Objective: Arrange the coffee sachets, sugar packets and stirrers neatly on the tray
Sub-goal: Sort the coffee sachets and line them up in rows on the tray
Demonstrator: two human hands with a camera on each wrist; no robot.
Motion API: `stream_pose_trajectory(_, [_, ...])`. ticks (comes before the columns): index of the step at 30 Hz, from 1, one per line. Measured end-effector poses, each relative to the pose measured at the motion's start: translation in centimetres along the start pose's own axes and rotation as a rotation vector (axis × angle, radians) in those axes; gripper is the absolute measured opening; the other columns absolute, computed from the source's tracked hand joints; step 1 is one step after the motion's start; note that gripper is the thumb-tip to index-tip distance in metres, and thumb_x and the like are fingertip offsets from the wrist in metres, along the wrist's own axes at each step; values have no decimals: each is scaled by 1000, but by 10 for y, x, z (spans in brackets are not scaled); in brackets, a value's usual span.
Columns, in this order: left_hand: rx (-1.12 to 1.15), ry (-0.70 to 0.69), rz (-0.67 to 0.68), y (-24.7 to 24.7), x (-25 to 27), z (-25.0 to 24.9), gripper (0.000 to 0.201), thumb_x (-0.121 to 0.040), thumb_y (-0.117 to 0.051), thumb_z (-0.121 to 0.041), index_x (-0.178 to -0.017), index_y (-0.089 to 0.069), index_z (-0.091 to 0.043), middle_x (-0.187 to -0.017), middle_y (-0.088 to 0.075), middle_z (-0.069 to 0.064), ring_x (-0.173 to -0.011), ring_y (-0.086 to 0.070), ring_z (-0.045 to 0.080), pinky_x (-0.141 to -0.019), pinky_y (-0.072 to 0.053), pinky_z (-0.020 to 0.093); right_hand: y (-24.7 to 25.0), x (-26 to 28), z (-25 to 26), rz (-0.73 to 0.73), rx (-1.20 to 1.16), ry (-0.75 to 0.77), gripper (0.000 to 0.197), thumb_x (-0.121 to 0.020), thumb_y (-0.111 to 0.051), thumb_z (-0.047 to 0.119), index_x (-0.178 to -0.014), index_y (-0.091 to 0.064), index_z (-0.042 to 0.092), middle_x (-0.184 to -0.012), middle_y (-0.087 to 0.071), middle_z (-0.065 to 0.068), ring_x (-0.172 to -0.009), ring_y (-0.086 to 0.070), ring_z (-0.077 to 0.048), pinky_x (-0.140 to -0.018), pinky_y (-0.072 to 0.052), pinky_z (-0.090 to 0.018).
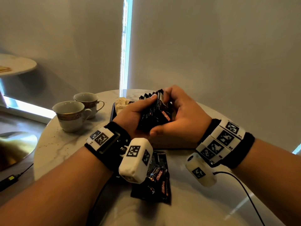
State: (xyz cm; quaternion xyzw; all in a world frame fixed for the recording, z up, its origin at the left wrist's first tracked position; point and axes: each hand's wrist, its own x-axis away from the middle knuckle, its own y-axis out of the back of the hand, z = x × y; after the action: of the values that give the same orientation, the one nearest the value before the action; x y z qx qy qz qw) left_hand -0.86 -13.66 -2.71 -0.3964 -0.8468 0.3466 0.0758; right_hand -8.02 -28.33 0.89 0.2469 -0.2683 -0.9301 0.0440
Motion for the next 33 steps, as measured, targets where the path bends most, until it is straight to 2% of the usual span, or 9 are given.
stream_pose_trajectory(4, [8,26,4,-1,2,1,37,-91,-57,-34,-105,-72,-2,-98,-72,17,-87,-72,28,-80,-61,36,0,1,-1,11,73,-7,62,-60,-92,10,-94,-40,15,-89,-60,2,-79,-64,-7,-70,-57,-28])
stream_pose_trajectory(11, [11,27,7,-3,5,2,33,-89,-57,-29,-96,-77,-4,-92,-72,16,-81,-73,28,-73,-61,37,0,2,2,60,180,21,77,-57,-95,16,-102,-34,22,-93,-55,-1,-76,-63,0,-63,-54,-21])
stream_pose_trajectory(13, [5,33,-28,-4,5,2,36,-88,-58,-34,-98,-77,-5,-95,-72,15,-86,-72,28,-81,-61,38,0,1,0,52,227,57,75,-60,-93,14,-106,-33,16,-95,-53,-3,-75,-61,-1,-62,-53,-20])
stream_pose_trajectory(17, [14,82,-143,-2,1,2,45,-80,-58,-39,-104,-73,-4,-106,-69,17,-99,-66,34,-106,-43,49,-5,0,-10,-9,290,161,58,-66,-79,7,-104,-35,13,-94,-42,2,-71,-42,-5,-60,-40,-16])
stream_pose_trajectory(20, [2,76,-163,-2,0,2,43,-82,-55,-36,-108,-73,-6,-108,-69,16,-99,-67,33,-106,-46,49,-1,1,-11,9,238,170,56,-67,-77,-1,-100,-33,10,-91,-40,-1,-71,-41,-3,-59,-39,-15])
stream_pose_trajectory(24, [29,47,-70,-7,0,6,40,-90,-50,-31,-94,-79,-3,-94,-73,16,-83,-73,27,-79,-61,37,7,2,-7,35,235,117,76,-59,-94,16,-103,-32,20,-91,-53,3,-73,-59,1,-60,-49,-17])
stream_pose_trajectory(28, [6,61,-25,-9,5,8,37,-84,-65,-35,-106,-73,-7,-99,-70,14,-89,-71,29,-85,-57,40,2,2,-7,47,337,117,67,-65,-88,16,-104,-34,19,-89,-53,6,-70,-59,-1,-58,-50,-19])
stream_pose_trajectory(31, [-1,39,-6,-7,6,8,32,-77,-68,-24,-103,-72,-5,-93,-69,16,-85,-71,30,-77,-60,40,3,0,-5,107,411,109,69,-63,-92,31,-109,-40,21,-100,-54,7,-84,-59,-4,-71,-54,-23])
stream_pose_trajectory(33, [15,42,-4,-5,7,4,39,-80,-64,-22,-114,-65,-4,-102,-66,18,-93,-67,33,-86,-56,43,7,-1,-5,146,266,62,76,-58,-93,43,-115,-46,25,-115,-56,2,-104,-61,-11,-85,-57,-35])
